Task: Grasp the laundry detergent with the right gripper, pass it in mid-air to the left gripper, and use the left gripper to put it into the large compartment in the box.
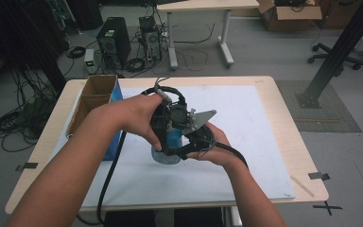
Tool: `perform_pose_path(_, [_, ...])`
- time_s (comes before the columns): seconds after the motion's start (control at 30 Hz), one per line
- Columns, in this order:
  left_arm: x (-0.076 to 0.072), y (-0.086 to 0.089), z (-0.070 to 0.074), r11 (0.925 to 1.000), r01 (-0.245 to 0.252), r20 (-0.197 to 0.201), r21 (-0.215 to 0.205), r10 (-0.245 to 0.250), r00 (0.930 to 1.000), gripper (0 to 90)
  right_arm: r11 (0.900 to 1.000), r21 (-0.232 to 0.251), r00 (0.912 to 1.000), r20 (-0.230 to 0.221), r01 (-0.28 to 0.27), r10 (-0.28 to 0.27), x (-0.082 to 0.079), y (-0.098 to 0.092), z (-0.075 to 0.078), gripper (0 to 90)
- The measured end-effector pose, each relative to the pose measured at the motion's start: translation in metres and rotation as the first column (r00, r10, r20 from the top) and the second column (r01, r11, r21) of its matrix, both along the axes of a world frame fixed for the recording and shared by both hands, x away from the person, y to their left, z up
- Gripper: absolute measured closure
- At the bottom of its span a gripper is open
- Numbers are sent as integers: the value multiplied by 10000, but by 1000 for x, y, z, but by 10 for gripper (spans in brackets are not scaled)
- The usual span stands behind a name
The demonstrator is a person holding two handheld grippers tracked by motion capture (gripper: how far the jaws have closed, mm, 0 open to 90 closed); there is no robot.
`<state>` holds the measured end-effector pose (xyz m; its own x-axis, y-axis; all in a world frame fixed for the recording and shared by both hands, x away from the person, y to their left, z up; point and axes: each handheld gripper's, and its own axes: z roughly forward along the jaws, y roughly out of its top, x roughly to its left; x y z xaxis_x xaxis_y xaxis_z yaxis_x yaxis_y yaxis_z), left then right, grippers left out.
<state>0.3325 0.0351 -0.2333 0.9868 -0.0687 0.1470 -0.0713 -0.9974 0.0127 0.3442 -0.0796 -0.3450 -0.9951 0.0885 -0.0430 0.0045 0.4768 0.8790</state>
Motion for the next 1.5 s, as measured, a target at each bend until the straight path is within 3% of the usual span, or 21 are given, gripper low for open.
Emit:
perform_pose_path(0.33, [-1, 0, 0, 9999, 109, -52, 118, -108, 9999, 262, 10000, -37, 10000, 41, -41, 41, 0, 1, 0, 458])
perform_pose_path(1.5, [-1, 1, 0, 9995, 43, 89, 301, -45, 10000, 356, 10000, -58, 10000, 75, -48, 48, -1, 5, 0, 459])
